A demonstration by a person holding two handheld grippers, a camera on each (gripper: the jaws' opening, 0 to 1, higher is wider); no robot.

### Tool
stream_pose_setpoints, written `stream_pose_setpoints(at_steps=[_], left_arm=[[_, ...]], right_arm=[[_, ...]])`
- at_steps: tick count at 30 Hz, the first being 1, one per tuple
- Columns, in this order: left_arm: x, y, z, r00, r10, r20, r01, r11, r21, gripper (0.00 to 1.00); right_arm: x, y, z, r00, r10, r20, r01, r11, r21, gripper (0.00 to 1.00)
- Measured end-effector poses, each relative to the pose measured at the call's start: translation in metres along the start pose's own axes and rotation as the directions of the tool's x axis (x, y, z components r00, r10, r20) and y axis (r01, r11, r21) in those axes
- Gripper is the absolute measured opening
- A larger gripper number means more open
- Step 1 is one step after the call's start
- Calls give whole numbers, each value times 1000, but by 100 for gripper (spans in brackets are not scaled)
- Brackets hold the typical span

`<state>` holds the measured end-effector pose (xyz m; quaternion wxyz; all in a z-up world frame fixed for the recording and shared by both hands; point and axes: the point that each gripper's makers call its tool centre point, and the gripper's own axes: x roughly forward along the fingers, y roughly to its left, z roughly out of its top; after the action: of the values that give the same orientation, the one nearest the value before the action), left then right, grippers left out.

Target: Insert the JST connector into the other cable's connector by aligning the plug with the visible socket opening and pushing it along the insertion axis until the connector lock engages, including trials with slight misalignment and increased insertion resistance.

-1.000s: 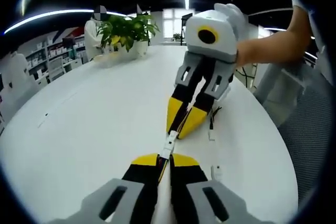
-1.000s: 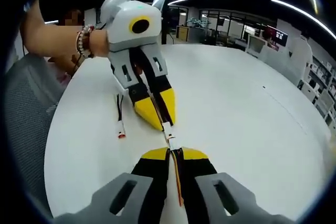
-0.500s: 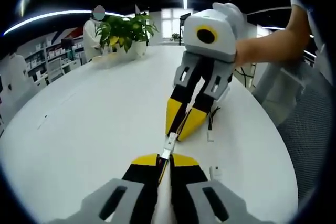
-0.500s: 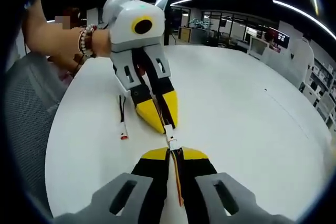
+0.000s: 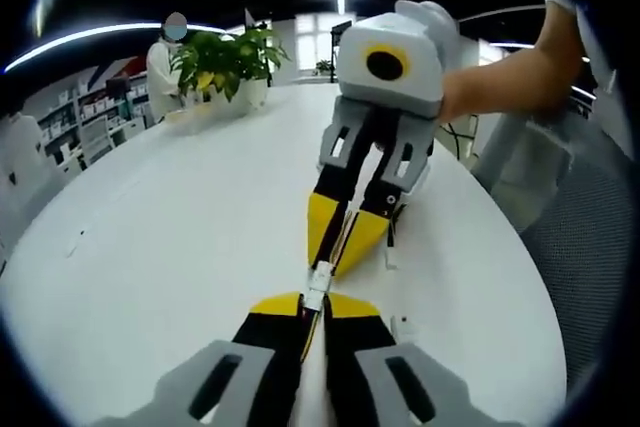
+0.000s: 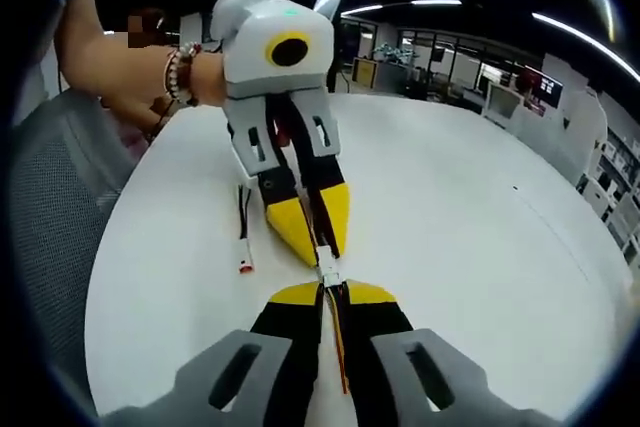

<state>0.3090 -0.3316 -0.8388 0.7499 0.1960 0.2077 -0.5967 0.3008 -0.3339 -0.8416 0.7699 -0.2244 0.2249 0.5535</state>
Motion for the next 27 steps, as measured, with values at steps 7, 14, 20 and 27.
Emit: stream_pose_setpoints(at_steps=[7,14,20,27], left_arm=[[-2,-3,-1,1000,-18,-25,18,999,26,0],[-7,-3,3,1000,-27,-7,27,1000,9,0],[-4,-1,3,1000,-18,-6,18,1000,11,0],[-7,14,10,999,51,7,-50,998,-35,1]], right_arm=[[1,4,3,1000,13,-7,-13,1000,-26,4],[-1,2,9,1000,6,22,-5,1000,-21,4],[0,0,7,1000,-9,15,10,999,-35,4],[0,-12,8,997,-75,20,76,997,-13,5]])
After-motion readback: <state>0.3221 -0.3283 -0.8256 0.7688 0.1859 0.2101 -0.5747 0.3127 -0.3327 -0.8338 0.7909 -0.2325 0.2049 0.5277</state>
